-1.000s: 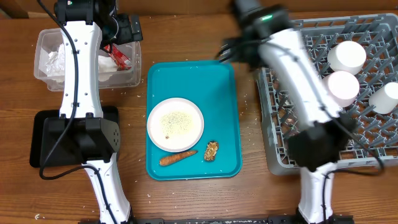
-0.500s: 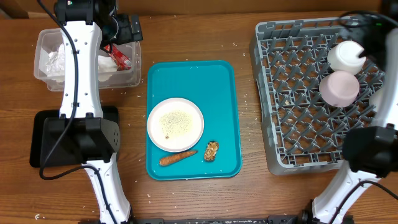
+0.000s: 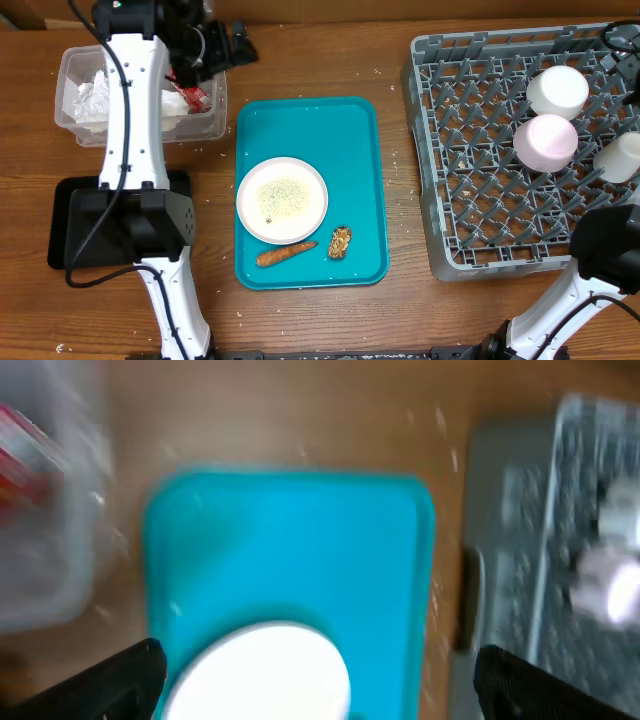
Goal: Sort waste into correct bins and load items into the dishwasher
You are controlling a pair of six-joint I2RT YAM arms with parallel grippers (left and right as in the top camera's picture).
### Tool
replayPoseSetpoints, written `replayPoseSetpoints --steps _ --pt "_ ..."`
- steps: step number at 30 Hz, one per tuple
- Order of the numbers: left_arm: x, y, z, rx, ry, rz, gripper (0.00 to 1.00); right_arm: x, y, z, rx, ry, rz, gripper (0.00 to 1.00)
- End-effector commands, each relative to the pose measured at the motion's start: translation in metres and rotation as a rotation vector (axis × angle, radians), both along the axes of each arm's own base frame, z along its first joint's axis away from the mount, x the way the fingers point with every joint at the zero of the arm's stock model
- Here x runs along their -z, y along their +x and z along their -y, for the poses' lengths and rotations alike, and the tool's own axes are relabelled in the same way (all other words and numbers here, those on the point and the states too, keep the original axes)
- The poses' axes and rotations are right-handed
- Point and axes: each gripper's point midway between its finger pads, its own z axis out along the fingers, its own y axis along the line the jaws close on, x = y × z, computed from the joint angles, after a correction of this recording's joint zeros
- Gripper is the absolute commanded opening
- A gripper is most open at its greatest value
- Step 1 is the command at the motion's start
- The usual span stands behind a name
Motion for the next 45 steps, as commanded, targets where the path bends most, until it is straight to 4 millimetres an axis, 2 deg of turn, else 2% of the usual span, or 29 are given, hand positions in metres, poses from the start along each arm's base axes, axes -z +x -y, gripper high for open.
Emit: replayPoseSetpoints --steps 1,5,6,10,13,19,22,24,32,40,41,42,45 --pt "0.013 -0.033 0.045 0.102 0.002 -0.120 0.99 -0.007 0.002 -0.001 0.004 -0.004 0.025 1.00" --pt "0.028 -0.063 0.037 0.018 0.255 -0.238 1.00 -0.007 0.002 -0.001 0.005 -0.004 0.025 1.00" --pt "0.029 -0.064 0.036 0.006 0.307 -0.233 1.00 -0.007 0.002 -0.001 0.005 -0.004 0.025 1.00" --pt "0.026 -0.073 0.063 0.064 0.340 -0.209 1.00 -0.007 0.002 -0.001 0.005 -0.004 0.025 1.00" --pt "0.028 -0.085 0.092 0.133 0.334 -0.208 1.00 -0.007 0.002 -0.001 0.005 -0.004 0.025 1.00" --pt "0.050 -0.120 0.134 0.194 0.375 -0.288 1.00 -0.007 0.002 -0.001 0.004 -0.004 0.025 1.00" --pt "0.070 -0.138 0.139 0.138 0.438 -0.367 1.00 -0.007 0.002 -0.001 0.004 -0.004 0.025 1.00" --pt "0.085 -0.147 0.132 0.044 0.513 -0.417 1.00 -0.007 0.002 -0.001 0.005 -0.004 0.025 1.00" --pt "0.145 -0.161 0.137 0.066 0.526 -0.485 1.00 -0.007 0.002 -0.001 0.005 -0.004 0.025 1.00" --pt "0.172 -0.150 0.142 0.150 0.503 -0.422 0.98 -0.007 0.002 -0.001 0.005 -0.004 0.025 1.00" --pt "0.176 -0.150 0.142 0.151 0.505 -0.423 0.87 -0.007 0.002 -0.001 0.005 -0.004 0.025 1.00" --pt "0.178 -0.150 0.141 0.150 0.505 -0.422 0.83 -0.007 0.002 -0.001 0.005 -0.004 0.025 1.00" --pt "0.183 -0.150 0.141 0.150 0.506 -0.418 0.81 -0.007 0.002 -0.001 0.005 -0.004 0.025 1.00"
